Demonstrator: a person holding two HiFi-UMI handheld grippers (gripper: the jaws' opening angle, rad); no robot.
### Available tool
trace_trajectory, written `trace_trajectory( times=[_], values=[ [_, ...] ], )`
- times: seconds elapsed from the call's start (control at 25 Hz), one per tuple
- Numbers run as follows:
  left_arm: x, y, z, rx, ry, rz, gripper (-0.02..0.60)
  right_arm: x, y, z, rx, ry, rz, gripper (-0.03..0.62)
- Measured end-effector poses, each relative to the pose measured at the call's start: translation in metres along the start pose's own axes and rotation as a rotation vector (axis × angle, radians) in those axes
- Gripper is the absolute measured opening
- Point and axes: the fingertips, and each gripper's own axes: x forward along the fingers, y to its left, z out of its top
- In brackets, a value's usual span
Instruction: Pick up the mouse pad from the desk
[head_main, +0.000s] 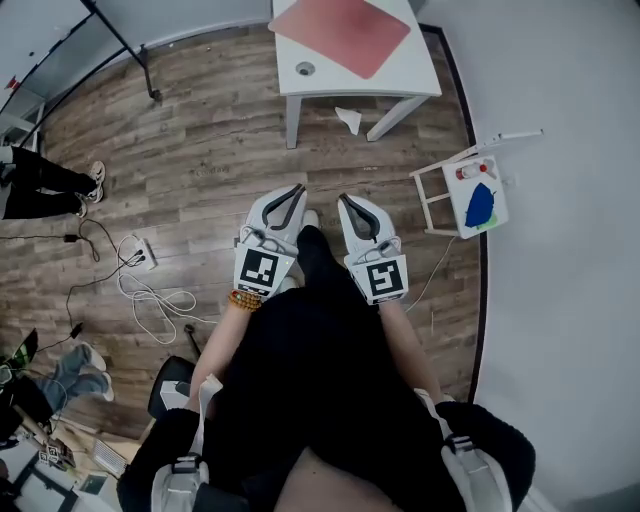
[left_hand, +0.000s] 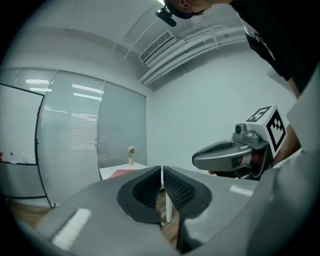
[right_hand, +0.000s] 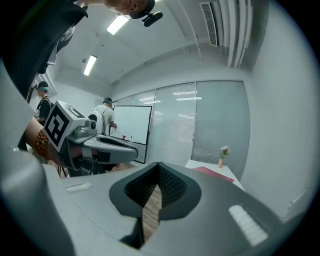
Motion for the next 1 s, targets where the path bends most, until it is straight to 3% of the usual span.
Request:
trace_trajectory(
  times=[0.36,0.56,0.76,1.0],
  values=[
    [0.123,0.071,0.012,0.033,0.021,-0.009,0.012,0.099,-0.099,-0.001,0.005,-0.009,0.03,0.021],
    [0.173,0.102,0.008,0.031,0.032,-0.019,0.012,0.151,-0.146,-0.021,0.003,0.068,0.043,0.02],
    [0.204,0.169,-0.007,-0.016,0.048,-0.018,0.012,0.22,-0.16,-0.023,-0.026,0.092,0.063,0.02],
    [0.26,0.256,-0.019,-0.032,0.056,-0.08,0.012,0.304,-0.191,-0.016,-0.004,0.147,-0.008,0.021]
  ],
)
